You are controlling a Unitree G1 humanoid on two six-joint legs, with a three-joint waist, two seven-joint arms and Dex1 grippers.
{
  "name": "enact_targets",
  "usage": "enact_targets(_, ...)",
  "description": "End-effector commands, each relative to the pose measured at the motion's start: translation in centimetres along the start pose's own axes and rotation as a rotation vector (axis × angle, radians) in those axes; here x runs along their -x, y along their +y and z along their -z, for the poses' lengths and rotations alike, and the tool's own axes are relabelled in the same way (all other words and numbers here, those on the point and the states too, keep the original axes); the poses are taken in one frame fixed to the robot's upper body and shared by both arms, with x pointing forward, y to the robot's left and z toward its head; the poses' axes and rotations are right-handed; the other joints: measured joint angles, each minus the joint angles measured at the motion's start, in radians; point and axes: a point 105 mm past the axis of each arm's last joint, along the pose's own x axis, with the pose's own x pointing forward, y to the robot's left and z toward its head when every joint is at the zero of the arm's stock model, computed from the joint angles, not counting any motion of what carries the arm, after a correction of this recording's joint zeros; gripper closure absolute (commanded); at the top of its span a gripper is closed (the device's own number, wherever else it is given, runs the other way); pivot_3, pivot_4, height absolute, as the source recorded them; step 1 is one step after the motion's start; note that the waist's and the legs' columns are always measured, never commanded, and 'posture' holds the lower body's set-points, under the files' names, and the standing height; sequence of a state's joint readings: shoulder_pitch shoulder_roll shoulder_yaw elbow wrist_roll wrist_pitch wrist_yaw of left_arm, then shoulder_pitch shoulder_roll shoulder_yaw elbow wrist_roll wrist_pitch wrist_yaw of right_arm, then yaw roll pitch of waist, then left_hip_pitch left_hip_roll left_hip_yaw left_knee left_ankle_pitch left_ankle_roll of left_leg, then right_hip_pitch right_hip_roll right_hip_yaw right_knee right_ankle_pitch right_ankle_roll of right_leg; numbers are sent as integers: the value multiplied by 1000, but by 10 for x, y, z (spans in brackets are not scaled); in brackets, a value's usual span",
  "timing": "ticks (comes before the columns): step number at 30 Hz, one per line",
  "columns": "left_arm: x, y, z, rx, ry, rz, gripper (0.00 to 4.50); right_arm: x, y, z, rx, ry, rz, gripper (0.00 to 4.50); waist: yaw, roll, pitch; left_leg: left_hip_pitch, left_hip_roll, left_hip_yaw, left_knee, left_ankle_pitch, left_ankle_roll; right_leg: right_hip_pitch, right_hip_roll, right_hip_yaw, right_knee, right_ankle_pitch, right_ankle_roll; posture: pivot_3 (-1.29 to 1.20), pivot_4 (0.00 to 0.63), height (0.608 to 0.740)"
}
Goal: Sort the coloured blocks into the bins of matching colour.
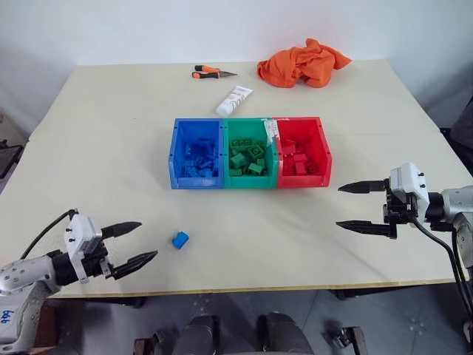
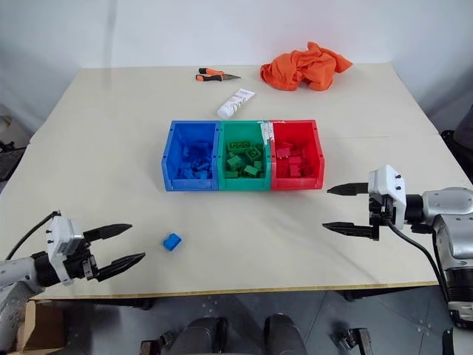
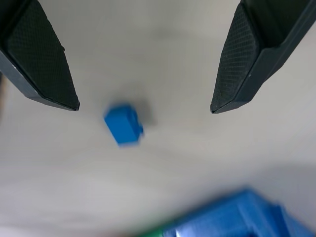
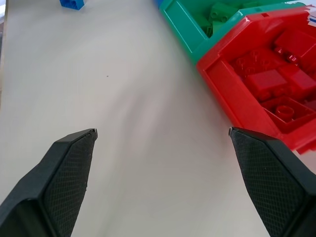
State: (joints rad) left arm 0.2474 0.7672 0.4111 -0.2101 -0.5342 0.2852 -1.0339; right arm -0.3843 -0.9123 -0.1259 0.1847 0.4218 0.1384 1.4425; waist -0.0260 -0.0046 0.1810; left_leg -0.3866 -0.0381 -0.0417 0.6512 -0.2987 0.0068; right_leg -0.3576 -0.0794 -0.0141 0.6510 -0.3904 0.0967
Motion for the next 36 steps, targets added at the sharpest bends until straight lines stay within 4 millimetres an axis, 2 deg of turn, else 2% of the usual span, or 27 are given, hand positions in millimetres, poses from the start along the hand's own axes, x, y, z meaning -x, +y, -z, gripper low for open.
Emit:
enact_targets(1,-3,-3,-11,-24,-10,12,0,-9,1,-13,37,-48,-17,33,3,0,0,0,0,0,0,0,0,0,0,0,0,0,0,0,150,740)
enact_targets(7,-34,-8,-5,-32,-8,67,0,-26,-1,-20,50,-79,-31,33,9,0,0,-1,0,0,0,0,0,1,0,0,-4,0,0,0,150,740)
enact_targets(10,-57,-8,10,-1,58,99,0,-32,-1,-23,53,-91,-34,33,15,0,0,-1,0,-1,-1,0,0,1,0,-1,-4,0,0,0,150,740)
enact_targets(14,-82,-1,16,-37,35,91,0,-31,3,-23,47,-90,-27,33,28,1,-1,-1,0,-1,0,0,0,1,0,-2,-3,0,0,0,150,740)
enact_targets(17,-89,-2,16,-70,41,116,0,-28,3,-23,44,-84,-10,33,31,1,-1,-1,-1,-1,2,0,0,2,0,-3,-2,0,0,0,150,740)
enact_targets(20,-92,1,14,-103,34,100,587,-26,3,-24,42,-80,6,0,30,2,-1,0,-1,-1,3,0,0,2,0,-2,0,0,0,0,150,740)
enact_targets(29,-90,0,8,-129,39,107,3444,-25,3,-24,37,-78,39,0,26,2,-1,0,-1,-1,3,0,0,2,0,-2,0,0,0,0,150,740)
enact_targets(31,-92,1,3,-127,24,101,3567,-25,3,-24,37,-78,45,0,26,2,-1,0,-1,-1,3,0,0,2,0,-2,0,0,0,0,150,740)
enact_targets(36,-115,2,-35,-133,-107,85,3567,-26,2,-24,38,-86,65,0,34,1,-1,-1,-1,-2,4,0,0,2,0,-3,1,0,0,0,150,740)
